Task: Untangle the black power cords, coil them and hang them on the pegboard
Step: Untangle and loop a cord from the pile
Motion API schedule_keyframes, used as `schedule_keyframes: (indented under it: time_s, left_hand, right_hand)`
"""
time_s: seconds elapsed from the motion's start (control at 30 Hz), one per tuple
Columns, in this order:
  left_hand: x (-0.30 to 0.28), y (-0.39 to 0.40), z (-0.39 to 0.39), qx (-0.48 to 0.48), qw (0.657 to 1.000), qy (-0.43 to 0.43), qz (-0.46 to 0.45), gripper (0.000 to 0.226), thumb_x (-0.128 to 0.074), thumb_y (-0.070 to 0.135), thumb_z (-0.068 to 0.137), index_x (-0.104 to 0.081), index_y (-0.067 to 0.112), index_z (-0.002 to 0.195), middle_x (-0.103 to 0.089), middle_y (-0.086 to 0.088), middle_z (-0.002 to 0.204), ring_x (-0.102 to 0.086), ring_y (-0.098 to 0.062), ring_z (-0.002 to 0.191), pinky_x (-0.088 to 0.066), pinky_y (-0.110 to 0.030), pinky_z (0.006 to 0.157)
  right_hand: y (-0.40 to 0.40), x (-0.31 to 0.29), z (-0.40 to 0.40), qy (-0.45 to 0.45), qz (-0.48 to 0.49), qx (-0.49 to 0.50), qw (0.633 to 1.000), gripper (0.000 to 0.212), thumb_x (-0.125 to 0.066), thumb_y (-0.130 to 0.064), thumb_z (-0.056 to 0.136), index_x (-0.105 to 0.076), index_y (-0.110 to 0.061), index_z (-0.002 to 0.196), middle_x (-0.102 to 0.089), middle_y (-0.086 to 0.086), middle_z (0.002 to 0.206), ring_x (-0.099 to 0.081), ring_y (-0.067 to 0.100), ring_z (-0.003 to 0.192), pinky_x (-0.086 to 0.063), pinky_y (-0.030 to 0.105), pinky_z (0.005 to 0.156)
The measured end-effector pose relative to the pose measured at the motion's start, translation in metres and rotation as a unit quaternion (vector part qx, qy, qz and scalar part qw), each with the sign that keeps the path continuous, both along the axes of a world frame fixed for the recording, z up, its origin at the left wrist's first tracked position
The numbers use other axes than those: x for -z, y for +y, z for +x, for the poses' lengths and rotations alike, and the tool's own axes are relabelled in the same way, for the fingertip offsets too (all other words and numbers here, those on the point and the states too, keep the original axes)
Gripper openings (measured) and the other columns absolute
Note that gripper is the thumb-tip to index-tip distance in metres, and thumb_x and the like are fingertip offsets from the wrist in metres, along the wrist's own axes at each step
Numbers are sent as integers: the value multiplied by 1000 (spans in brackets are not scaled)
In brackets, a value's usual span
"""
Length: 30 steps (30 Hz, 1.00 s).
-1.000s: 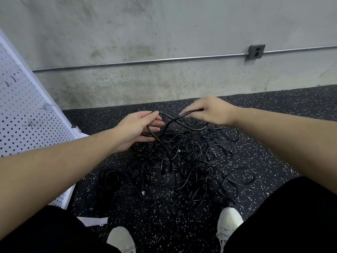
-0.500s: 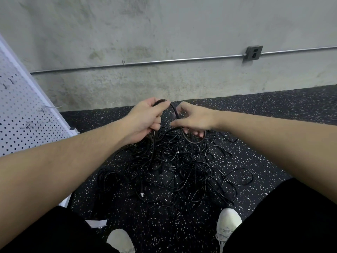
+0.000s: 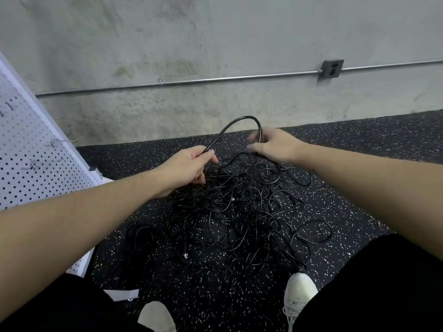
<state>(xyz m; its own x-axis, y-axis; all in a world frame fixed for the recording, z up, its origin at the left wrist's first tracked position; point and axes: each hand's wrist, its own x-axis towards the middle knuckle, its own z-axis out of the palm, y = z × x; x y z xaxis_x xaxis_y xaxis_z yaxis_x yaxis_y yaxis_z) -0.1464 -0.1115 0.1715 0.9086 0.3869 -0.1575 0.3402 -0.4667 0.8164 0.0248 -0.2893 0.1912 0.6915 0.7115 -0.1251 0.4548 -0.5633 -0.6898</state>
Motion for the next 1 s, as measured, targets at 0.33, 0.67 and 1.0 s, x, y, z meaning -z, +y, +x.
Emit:
schedule_keyframes:
  time_s: [0.33,0.67,1.0]
  left_hand:
    - [-16,8,15,-118,968,-172,-138,3,-62,25,102,-64,25,101,-52,6,79,-43,-2,51,-53,-33,68]
    - [-32,-3,25,-129,883,-274,-359,20,-49,6,104,-47,19,90,-34,6,61,-25,-6,50,-24,-19,47]
    - [-26,-18,31,-119,920,-196,-319,33,-68,47,92,-61,25,116,-62,1,98,-59,-12,82,-47,-27,63]
  right_hand:
    - [4,-10,7,263,153,32,952,37,-69,-42,94,-57,-13,114,-44,-7,61,-43,8,51,-41,22,52]
    - [16,-7,-38,40,-33,-168,984,43,-69,-48,92,-58,-31,130,-66,-6,110,-62,9,93,-47,24,78]
    - [29,-7,-50,26,67,-193,979,24,-48,-29,108,-63,-14,96,-76,7,82,-64,1,55,-45,13,59]
